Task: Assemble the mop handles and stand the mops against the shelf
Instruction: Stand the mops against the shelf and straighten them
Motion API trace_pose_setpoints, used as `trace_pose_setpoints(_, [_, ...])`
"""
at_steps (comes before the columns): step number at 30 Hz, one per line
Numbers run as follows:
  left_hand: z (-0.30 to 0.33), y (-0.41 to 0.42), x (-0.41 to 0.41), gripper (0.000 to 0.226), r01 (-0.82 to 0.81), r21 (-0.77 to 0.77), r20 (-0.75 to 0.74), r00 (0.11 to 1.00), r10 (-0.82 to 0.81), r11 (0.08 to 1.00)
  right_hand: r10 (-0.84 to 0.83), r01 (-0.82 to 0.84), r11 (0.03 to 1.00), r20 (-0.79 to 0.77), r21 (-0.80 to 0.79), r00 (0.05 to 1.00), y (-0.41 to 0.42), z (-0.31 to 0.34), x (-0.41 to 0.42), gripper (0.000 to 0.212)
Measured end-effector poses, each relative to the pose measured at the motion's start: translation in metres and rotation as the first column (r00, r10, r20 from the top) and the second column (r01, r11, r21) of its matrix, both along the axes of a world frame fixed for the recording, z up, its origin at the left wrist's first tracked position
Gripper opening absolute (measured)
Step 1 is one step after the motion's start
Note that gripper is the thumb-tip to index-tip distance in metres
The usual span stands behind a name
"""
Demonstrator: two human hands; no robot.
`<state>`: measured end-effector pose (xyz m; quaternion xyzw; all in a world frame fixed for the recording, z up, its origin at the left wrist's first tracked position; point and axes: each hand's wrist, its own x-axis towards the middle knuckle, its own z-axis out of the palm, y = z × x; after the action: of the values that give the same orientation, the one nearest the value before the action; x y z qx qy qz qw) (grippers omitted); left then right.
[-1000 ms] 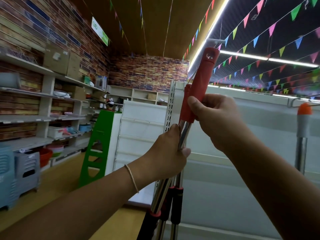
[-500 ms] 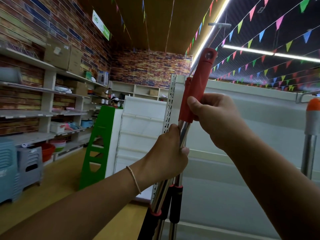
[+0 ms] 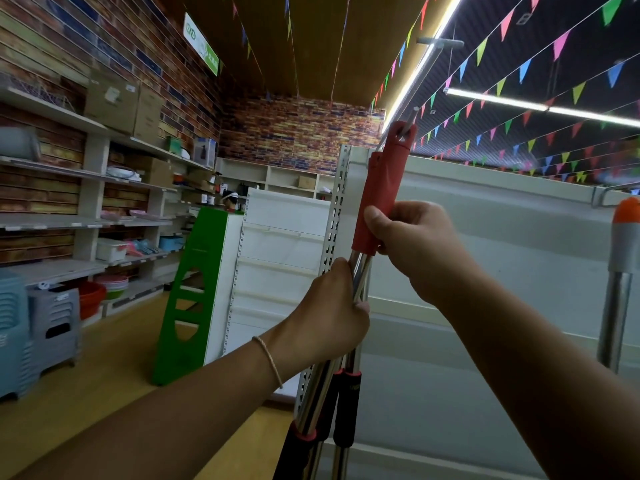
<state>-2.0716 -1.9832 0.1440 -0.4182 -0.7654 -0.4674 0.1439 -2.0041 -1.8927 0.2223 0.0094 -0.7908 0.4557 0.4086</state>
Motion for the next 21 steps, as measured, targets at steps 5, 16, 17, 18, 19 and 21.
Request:
trace_pose_setpoints(5, [-0.001, 0.006, -0.008, 0.017, 0.003, 0.005, 0.035, 0.999, -0.004, 1.000, -0.045, 0.045, 0.999, 0.003, -0.007, 0.999, 0.007, -0.001, -0.013, 0.017])
trace_pose_setpoints(16, [-0.014, 0.034, -0.023, 0.020, 0.026, 0.089, 0.093, 0.995, -0.034, 0.996, -0.081, 0.085, 0.996, 0.085, -0.034, 0.993, 0.024, 0.001, -0.029, 0.019])
trace_pose_setpoints(17, [-0.015, 0.036, -0.024, 0.019, 0.029, 0.093, 0.099, 0.994, -0.038, 0.995, -0.072, 0.076, 0.996, 0.087, -0.042, 0.994, 0.026, 0.001, -0.030, 0.019])
trace_pose_setpoints(18, [-0.016, 0.037, -0.025, 0.019, 0.028, 0.097, 0.101, 0.994, -0.038, 0.995, -0.072, 0.077, 0.996, 0.089, -0.044, 0.993, 0.027, 0.002, -0.031, 0.019])
trace_pose_setpoints(19, [-0.017, 0.038, -0.027, 0.018, 0.026, 0.100, 0.105, 0.994, -0.037, 0.995, -0.078, 0.082, 0.996, 0.093, -0.042, 0.993, 0.028, 0.002, -0.034, 0.019])
trace_pose_setpoints(21, [-0.020, 0.040, -0.030, 0.020, 0.040, 0.104, 0.141, 0.989, -0.054, 0.994, -0.099, 0.104, 0.994, 0.103, -0.038, 0.990, 0.030, 0.003, -0.039, 0.018])
